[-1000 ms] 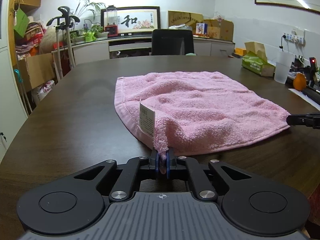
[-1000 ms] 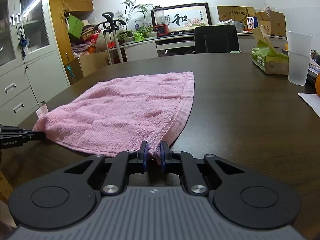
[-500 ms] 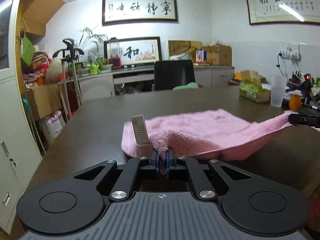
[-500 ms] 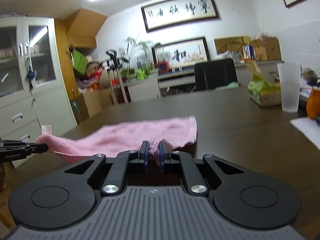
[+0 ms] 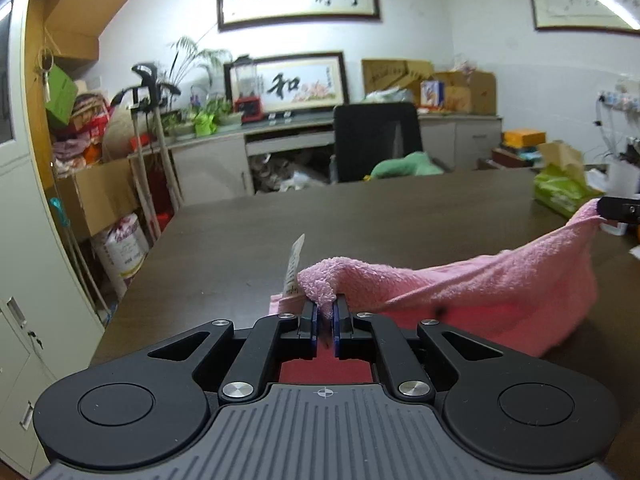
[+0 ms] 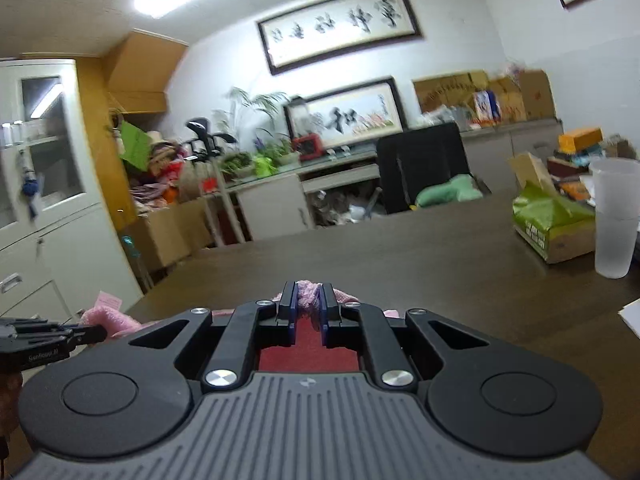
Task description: Fold towel
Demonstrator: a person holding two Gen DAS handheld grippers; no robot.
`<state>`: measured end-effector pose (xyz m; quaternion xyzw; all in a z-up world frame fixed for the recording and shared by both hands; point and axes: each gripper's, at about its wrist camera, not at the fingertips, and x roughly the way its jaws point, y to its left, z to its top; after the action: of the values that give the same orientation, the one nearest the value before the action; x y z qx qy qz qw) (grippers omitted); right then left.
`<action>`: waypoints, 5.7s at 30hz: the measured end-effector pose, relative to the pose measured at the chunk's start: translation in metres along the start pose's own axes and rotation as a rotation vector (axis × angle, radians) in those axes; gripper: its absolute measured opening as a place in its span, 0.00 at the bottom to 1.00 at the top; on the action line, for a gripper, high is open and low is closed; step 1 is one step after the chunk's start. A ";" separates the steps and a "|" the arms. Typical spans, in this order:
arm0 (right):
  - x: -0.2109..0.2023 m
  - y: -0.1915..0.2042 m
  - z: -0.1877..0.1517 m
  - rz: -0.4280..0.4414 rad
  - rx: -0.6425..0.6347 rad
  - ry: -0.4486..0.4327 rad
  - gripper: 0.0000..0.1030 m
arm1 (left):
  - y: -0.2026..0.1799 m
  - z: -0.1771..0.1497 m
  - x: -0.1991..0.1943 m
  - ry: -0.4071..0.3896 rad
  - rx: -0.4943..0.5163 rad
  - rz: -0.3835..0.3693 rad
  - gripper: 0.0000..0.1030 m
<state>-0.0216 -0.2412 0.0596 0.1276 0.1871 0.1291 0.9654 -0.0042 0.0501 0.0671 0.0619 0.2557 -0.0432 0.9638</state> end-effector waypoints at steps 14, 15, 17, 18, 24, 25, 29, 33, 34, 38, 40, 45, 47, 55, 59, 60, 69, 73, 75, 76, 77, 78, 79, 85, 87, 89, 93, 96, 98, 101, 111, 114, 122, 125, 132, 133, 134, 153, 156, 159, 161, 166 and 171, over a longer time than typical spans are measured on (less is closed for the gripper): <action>0.100 -0.021 -0.010 -0.084 0.075 0.126 0.15 | 0.003 -0.004 0.068 0.124 0.002 0.076 0.34; 0.098 -0.021 -0.011 -0.086 0.079 0.125 0.16 | 0.006 -0.004 0.065 0.109 -0.004 0.083 0.40; 0.100 -0.027 -0.012 -0.099 0.105 0.113 0.21 | 0.010 -0.003 0.060 0.085 -0.015 0.094 0.53; 0.100 -0.030 -0.012 -0.104 0.117 0.107 0.23 | 0.012 -0.003 0.056 0.068 -0.021 0.102 0.61; 0.090 -0.045 -0.011 -0.093 0.161 0.035 0.32 | 0.022 -0.005 0.052 0.056 -0.056 0.141 0.65; 0.088 -0.046 -0.011 -0.084 0.156 0.032 0.32 | 0.027 -0.006 0.051 0.059 -0.080 0.152 0.65; 0.092 -0.036 -0.017 -0.003 0.103 0.083 0.32 | 0.036 -0.008 0.048 0.061 -0.085 0.129 0.64; 0.105 -0.016 -0.028 0.045 0.022 0.178 0.32 | 0.023 -0.025 0.048 0.082 0.034 0.064 0.64; 0.105 -0.013 -0.030 0.051 0.013 0.195 0.34 | 0.018 -0.029 0.049 0.093 0.067 0.053 0.64; 0.108 -0.008 -0.039 0.069 0.022 0.264 0.44 | 0.007 -0.037 0.050 0.119 0.132 0.027 0.64; 0.108 -0.007 -0.042 0.063 0.029 0.286 0.44 | 0.005 -0.040 0.048 0.121 0.147 0.015 0.63; 0.109 -0.005 -0.047 0.042 -0.006 0.321 0.46 | 0.009 -0.045 0.041 0.117 0.160 0.012 0.64; 0.109 -0.004 -0.046 0.045 -0.020 0.321 0.50 | 0.015 -0.044 0.041 0.115 0.144 0.027 0.64; 0.093 0.021 -0.040 0.096 -0.124 0.220 0.53 | 0.059 -0.033 0.039 0.081 -0.078 0.073 0.61; 0.108 0.076 -0.036 0.236 -0.222 0.313 0.52 | 0.065 -0.032 0.043 0.096 -0.092 0.133 0.62; 0.114 0.089 -0.036 0.260 -0.237 0.342 0.52 | 0.066 -0.032 0.044 0.101 -0.095 0.151 0.62; 0.193 0.179 -0.029 0.089 -0.334 0.362 0.52 | 0.095 -0.026 0.040 0.089 -0.207 0.252 0.66; 0.217 0.188 -0.027 0.137 -0.266 0.329 0.52 | 0.102 -0.025 0.041 0.095 -0.228 0.287 0.70; 0.216 0.181 -0.024 0.177 -0.199 0.331 0.52 | 0.107 -0.025 0.038 0.095 -0.255 0.289 0.70; 0.215 0.177 -0.023 0.199 -0.167 0.333 0.52 | 0.109 -0.025 0.036 0.092 -0.265 0.289 0.71; 0.210 0.174 -0.020 0.230 -0.153 0.340 0.53 | 0.112 -0.026 0.034 0.087 -0.277 0.291 0.73; 0.201 0.172 -0.020 0.255 -0.161 0.349 0.53 | 0.115 -0.025 0.030 0.077 -0.296 0.298 0.75; 0.196 0.170 -0.021 0.264 -0.172 0.354 0.53 | 0.118 -0.025 0.027 0.066 -0.312 0.307 0.75; 0.153 0.200 -0.054 0.297 -0.420 0.374 0.53 | 0.126 -0.024 0.023 0.039 -0.341 0.320 0.80; 0.150 0.209 -0.056 0.231 -0.513 0.304 0.53 | 0.124 -0.025 0.026 0.051 -0.333 0.310 0.80; 0.156 0.212 -0.051 0.187 -0.573 0.242 0.53 | 0.122 -0.026 0.031 0.064 -0.319 0.316 0.80; 0.184 0.206 -0.027 0.235 -0.475 0.269 0.53 | 0.123 -0.026 0.032 0.067 -0.318 0.359 0.80; 0.195 0.206 -0.019 0.225 -0.370 0.316 0.55 | 0.125 -0.026 0.029 0.056 -0.336 0.368 0.81; 0.194 0.214 -0.023 0.138 -0.392 0.309 0.56 | 0.127 -0.026 0.027 0.052 -0.343 0.367 0.82; 0.184 0.213 -0.031 0.064 -0.388 0.285 0.56 | 0.129 -0.026 0.025 0.048 -0.352 0.369 0.84; 0.195 0.220 -0.063 0.085 -0.335 0.400 0.47 | 0.145 -0.027 0.019 0.047 -0.432 0.377 0.89; 0.209 0.218 -0.066 0.047 -0.257 0.418 0.14 | 0.149 -0.028 0.018 0.049 -0.444 0.375 0.90; 0.162 0.208 -0.051 0.140 -0.240 0.365 0.01 | 0.150 -0.027 0.009 0.015 -0.452 0.357 0.94; 0.150 0.210 -0.044 0.219 -0.229 0.389 0.02 | 0.150 -0.028 0.009 0.011 -0.459 0.357 0.94; 0.169 0.215 -0.047 0.268 -0.236 0.474 0.06 | 0.150 -0.029 0.012 0.021 -0.453 0.357 0.96; 0.181 0.214 -0.051 0.267 -0.223 0.507 0.08 | 0.149 -0.030 0.012 0.023 -0.451 0.358 0.96; 0.192 0.213 -0.054 0.267 -0.209 0.539 0.08 | 0.149 -0.030 0.013 0.026 -0.450 0.359 0.96; 0.149 0.131 -0.009 0.309 0.064 0.407 0.27 | 0.104 -0.030 0.021 -0.006 -0.252 0.200 0.96; 0.130 0.102 -0.007 0.265 0.076 0.387 0.34 | 0.078 -0.032 0.025 -0.016 -0.123 0.167 0.93; 0.116 0.069 -0.014 0.223 0.098 0.388 0.51 | 0.062 -0.036 0.030 -0.004 -0.033 0.148 0.92; 0.111 0.050 -0.024 0.169 0.109 0.413 0.51 | 0.054 -0.038 0.035 0.023 0.022 0.145 0.88; 0.100 0.008 -0.046 0.092 0.163 0.481 0.48 | 0.045 -0.047 0.047 0.106 0.107 0.173 0.84; 0.074 -0.007 -0.025 0.090 0.152 0.358 0.51 | 0.042 -0.040 0.037 0.027 0.079 0.228 0.83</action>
<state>0.0366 -0.2205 0.0107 0.1835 0.3593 0.1780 0.8975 0.0129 0.0951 0.0185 0.1292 0.2579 0.0574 0.9558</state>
